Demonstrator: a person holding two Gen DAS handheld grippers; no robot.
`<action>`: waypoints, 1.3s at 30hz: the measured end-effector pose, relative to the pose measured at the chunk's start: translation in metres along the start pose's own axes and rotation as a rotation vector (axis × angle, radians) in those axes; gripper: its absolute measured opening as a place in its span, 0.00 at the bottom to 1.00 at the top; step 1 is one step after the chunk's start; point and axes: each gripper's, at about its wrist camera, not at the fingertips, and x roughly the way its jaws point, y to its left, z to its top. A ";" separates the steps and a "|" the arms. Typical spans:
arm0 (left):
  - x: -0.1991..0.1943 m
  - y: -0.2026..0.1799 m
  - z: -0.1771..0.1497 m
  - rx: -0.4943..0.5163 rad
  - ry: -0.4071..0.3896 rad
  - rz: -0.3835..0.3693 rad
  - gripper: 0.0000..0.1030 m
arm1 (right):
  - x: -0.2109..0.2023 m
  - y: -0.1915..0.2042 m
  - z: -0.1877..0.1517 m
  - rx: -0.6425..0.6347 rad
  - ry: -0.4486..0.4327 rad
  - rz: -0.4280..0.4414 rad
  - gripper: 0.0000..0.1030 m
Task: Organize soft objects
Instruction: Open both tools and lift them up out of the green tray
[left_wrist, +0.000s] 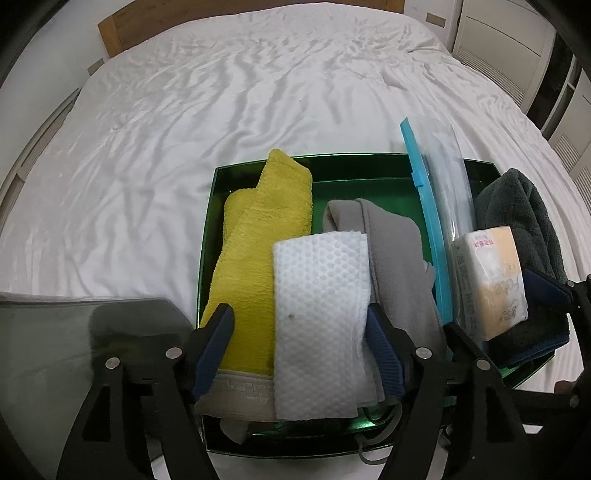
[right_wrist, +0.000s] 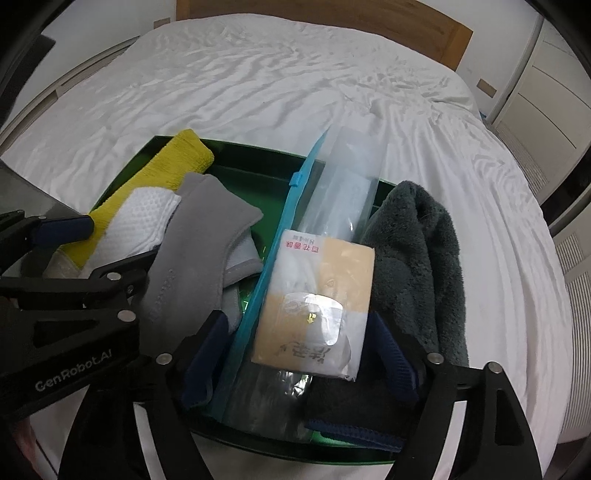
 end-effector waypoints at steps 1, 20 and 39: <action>-0.001 -0.001 -0.001 0.000 -0.002 0.001 0.66 | -0.002 0.000 -0.001 -0.003 -0.003 0.002 0.79; -0.030 -0.009 0.001 0.006 -0.055 -0.011 0.74 | -0.047 0.005 -0.010 -0.026 -0.068 -0.010 0.82; -0.091 -0.029 0.014 0.022 -0.139 -0.078 0.75 | -0.128 -0.011 -0.034 0.024 -0.114 -0.060 0.89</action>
